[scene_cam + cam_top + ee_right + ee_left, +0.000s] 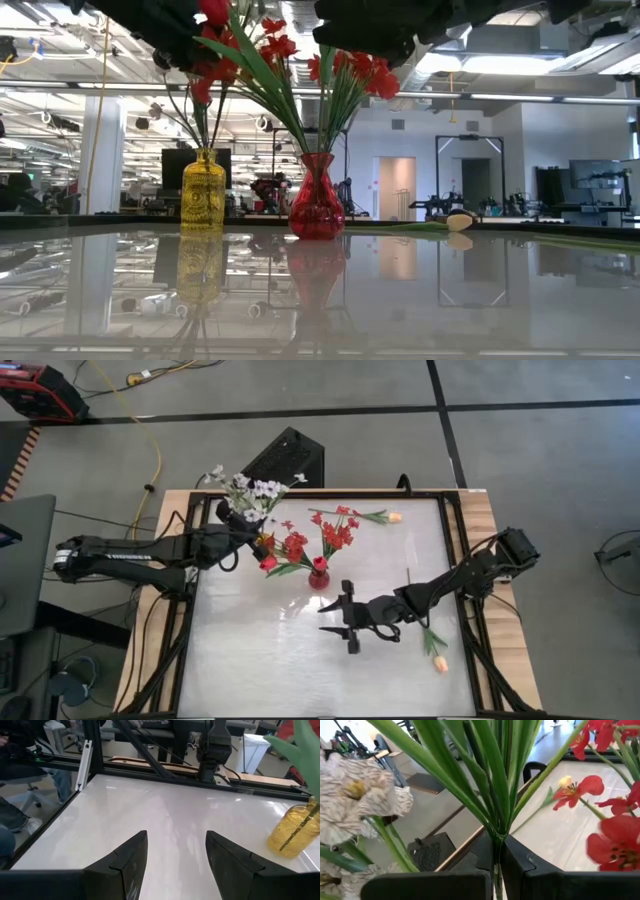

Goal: Sort flowers into vase by color
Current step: Put the white flowers into the yellow vase

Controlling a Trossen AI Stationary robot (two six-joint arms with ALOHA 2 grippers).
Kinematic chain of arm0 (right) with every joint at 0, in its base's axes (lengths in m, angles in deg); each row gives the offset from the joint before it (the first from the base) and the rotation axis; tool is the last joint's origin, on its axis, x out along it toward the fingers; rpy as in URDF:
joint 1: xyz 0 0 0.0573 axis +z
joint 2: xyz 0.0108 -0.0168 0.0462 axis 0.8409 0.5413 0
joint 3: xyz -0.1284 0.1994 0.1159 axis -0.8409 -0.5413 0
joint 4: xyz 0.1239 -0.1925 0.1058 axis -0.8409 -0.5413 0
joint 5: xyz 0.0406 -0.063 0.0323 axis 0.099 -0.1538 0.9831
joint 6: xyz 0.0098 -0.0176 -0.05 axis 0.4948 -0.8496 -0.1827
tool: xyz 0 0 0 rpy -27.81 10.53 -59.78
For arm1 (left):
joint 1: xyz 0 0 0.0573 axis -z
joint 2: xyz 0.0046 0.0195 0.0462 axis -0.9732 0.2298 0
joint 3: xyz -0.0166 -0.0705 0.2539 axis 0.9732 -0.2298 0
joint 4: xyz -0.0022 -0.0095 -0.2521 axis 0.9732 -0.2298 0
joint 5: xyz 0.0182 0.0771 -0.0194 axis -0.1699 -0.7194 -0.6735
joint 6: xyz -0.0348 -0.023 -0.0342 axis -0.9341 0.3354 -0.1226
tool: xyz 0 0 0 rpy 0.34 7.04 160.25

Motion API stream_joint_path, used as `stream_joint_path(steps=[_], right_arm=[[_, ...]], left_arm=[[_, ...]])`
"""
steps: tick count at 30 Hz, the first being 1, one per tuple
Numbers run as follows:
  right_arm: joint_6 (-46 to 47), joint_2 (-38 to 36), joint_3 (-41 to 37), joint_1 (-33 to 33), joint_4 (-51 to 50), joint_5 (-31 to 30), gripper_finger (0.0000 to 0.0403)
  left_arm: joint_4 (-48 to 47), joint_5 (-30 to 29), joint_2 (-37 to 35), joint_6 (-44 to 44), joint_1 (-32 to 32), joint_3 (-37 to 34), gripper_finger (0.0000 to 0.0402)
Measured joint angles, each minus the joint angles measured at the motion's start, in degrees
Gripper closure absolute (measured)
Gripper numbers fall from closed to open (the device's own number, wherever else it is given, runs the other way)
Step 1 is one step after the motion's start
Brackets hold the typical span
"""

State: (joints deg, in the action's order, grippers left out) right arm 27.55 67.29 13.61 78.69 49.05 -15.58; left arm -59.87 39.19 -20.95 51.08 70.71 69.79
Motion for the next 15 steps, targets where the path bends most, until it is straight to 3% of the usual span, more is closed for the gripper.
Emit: stream_joint_path(steps=[15], right_arm=[[0.4, 0.0, 0.0, -0.1, -0.3, 0.0, 0.0177]], left_arm=[[-2.9, -0.1, 0.0, -3.0, 0.0, 0.0, 0.0401]])
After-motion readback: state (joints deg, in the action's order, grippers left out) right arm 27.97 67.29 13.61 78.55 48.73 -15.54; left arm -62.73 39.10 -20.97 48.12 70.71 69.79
